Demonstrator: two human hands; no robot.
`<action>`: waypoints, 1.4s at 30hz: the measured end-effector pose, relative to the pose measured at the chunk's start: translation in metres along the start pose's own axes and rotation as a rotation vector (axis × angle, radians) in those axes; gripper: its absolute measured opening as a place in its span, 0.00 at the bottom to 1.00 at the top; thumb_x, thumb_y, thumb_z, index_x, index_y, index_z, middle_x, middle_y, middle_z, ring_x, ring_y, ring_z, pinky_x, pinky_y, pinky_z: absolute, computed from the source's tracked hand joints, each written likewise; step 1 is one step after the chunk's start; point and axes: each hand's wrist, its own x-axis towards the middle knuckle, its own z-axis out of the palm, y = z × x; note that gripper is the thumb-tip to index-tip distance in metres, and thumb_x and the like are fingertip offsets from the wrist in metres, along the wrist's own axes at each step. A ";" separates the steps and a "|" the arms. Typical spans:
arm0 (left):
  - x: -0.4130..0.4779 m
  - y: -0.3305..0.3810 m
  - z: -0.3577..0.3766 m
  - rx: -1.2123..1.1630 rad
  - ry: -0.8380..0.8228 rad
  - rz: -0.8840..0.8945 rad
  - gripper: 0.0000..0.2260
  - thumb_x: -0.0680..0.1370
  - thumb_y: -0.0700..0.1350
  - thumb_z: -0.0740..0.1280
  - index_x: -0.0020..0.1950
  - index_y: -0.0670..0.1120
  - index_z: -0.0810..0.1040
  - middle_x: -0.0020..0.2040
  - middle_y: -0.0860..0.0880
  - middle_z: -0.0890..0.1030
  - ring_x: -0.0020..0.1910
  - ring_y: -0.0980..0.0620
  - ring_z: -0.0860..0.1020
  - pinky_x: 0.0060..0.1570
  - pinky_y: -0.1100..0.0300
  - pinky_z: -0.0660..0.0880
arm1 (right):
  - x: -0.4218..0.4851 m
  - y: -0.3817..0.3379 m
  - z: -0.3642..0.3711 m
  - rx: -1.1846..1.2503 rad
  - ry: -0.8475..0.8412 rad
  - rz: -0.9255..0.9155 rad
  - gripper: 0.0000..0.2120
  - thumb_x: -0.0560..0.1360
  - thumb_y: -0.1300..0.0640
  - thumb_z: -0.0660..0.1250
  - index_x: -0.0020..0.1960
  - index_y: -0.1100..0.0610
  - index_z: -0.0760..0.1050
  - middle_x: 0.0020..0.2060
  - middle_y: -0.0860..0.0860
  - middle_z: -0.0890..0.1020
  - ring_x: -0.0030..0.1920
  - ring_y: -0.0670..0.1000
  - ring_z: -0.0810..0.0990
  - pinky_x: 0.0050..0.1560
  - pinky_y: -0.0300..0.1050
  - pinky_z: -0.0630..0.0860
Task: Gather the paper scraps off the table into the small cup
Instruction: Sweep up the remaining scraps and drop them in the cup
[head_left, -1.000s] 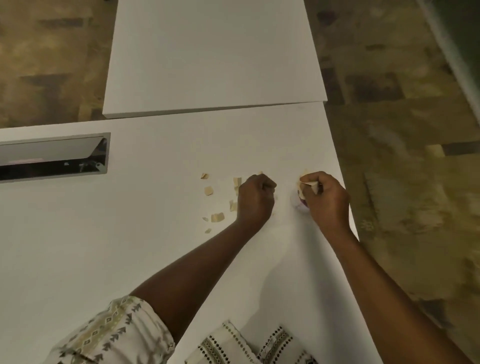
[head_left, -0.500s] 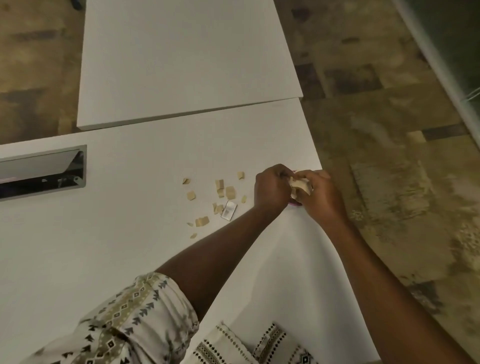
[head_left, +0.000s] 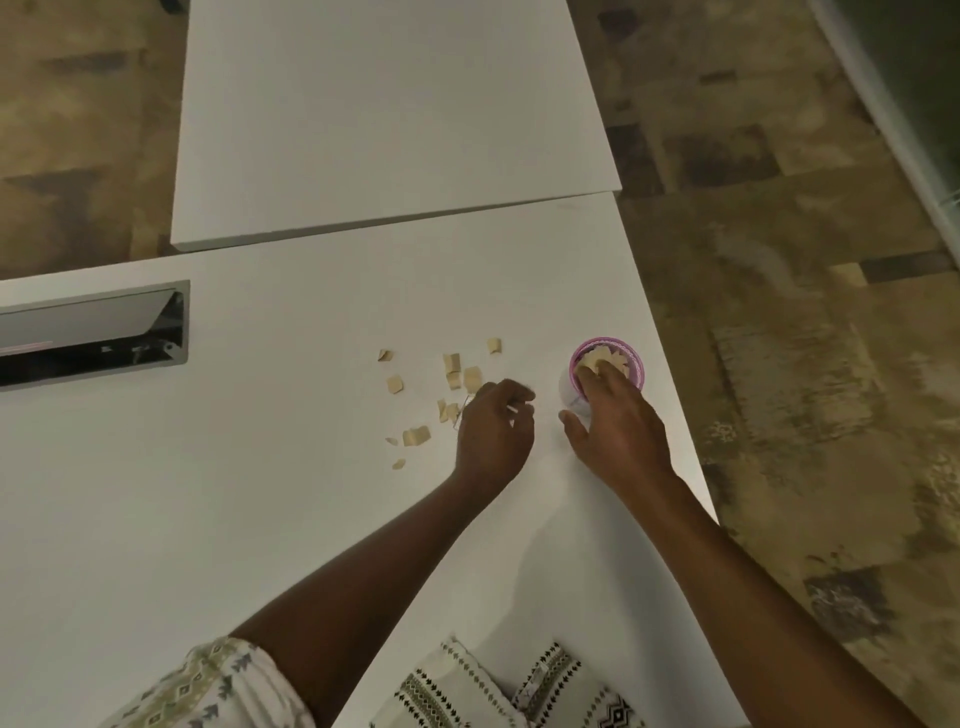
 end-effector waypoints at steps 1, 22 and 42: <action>-0.007 -0.010 -0.002 0.020 -0.012 -0.010 0.06 0.77 0.42 0.67 0.52 0.49 0.81 0.49 0.51 0.82 0.43 0.56 0.78 0.46 0.60 0.77 | 0.003 -0.001 0.001 -0.023 -0.007 -0.003 0.30 0.78 0.45 0.66 0.75 0.56 0.66 0.74 0.55 0.69 0.73 0.57 0.68 0.70 0.54 0.71; -0.034 -0.107 -0.061 0.579 -0.082 -0.097 0.29 0.78 0.46 0.65 0.78 0.48 0.62 0.77 0.40 0.60 0.72 0.39 0.64 0.62 0.47 0.73 | 0.003 -0.039 0.000 0.206 0.284 -0.226 0.24 0.76 0.53 0.69 0.70 0.59 0.72 0.71 0.58 0.72 0.73 0.58 0.69 0.66 0.52 0.73; 0.067 -0.125 -0.101 0.716 -0.317 0.052 0.46 0.73 0.58 0.72 0.81 0.49 0.47 0.81 0.41 0.44 0.80 0.38 0.46 0.77 0.43 0.55 | 0.091 -0.102 0.082 -0.078 -0.343 -0.367 0.35 0.78 0.43 0.63 0.80 0.49 0.53 0.80 0.55 0.50 0.79 0.64 0.47 0.75 0.59 0.59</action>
